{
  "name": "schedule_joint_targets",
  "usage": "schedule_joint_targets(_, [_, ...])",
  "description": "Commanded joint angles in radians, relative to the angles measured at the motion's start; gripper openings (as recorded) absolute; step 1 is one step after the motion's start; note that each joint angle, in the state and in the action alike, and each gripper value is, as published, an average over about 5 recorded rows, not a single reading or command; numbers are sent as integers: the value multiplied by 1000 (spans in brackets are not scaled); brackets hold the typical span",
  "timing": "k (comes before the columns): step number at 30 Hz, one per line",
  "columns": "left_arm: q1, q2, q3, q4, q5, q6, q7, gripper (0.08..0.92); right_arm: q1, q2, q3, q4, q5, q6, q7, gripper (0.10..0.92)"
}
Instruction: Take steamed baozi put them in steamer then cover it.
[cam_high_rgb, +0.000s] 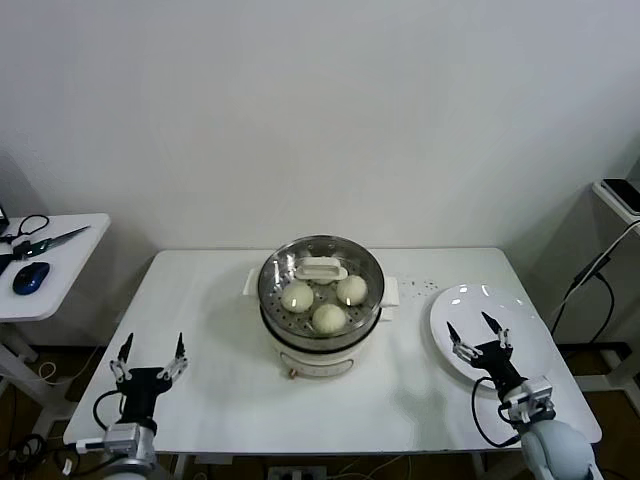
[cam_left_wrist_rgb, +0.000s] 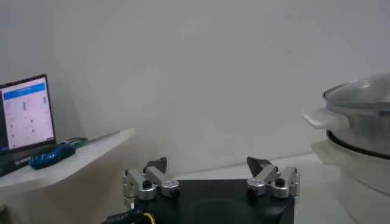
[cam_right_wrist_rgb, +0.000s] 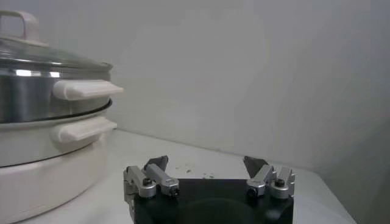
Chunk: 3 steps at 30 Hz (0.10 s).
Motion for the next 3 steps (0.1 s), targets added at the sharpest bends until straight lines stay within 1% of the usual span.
schedule_joint_targets(1, [25, -17, -22, 6, -80, -32, -1, 823, -18, 5, 12, 0, 22, 22, -13, 823])
schedule_joint_targets(3, [25, -17, -22, 3, -76, -32, 0, 823, -18, 6, 12, -2, 23, 23, -15, 823])
